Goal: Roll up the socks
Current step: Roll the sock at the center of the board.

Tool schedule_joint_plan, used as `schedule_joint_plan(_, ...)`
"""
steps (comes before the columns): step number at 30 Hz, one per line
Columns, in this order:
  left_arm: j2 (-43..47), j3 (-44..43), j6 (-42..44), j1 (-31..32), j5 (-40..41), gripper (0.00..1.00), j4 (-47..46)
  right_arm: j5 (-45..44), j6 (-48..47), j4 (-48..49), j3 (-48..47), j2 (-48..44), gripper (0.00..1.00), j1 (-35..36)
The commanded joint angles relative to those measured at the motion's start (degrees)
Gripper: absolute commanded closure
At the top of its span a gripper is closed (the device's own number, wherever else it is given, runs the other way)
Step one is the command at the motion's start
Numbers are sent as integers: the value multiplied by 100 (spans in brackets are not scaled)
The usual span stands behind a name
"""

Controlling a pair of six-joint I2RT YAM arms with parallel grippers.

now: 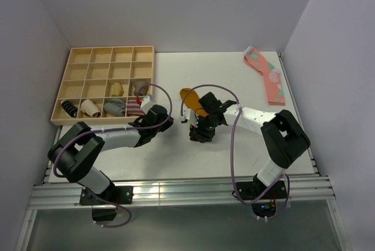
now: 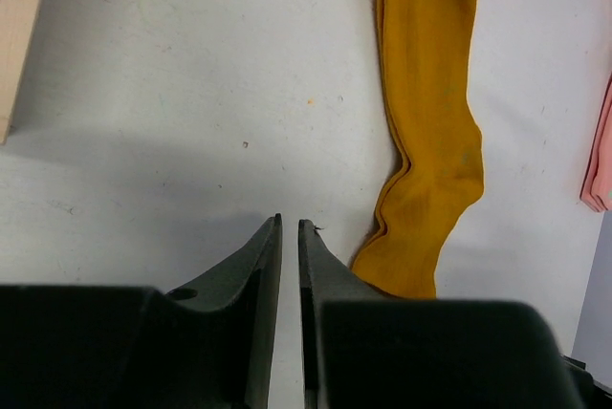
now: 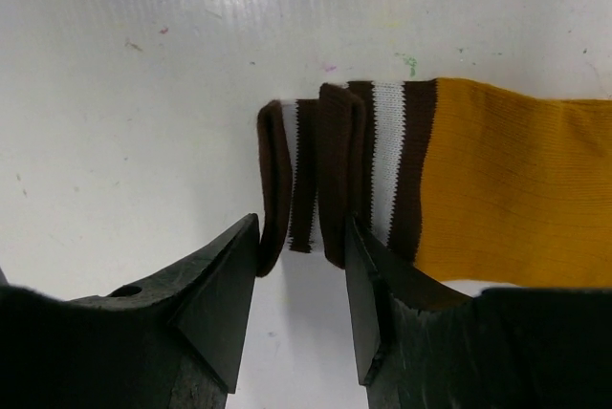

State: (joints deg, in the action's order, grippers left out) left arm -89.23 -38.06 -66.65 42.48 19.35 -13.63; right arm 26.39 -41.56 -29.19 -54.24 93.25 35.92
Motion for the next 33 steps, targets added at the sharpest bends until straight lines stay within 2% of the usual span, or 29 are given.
schedule_joint_plan(1, 2, -87, 135, -29, -90, 82, -158, -204, 131, 177, -271, 158, 52, 55)
schedule_joint_plan(14, -191, -193, 232, -64, -248, 83, -193, -486, 271, 291, -262, -70, 55, 47)
schedule_joint_plan(23, -252, -201, 249, -64, -362, 84, -219, -670, 386, 54, -535, 17, 49, 46)
schedule_joint_plan(33, -402, -324, 284, -64, -476, 84, -193, -627, 421, -131, -474, 211, 48, 55)
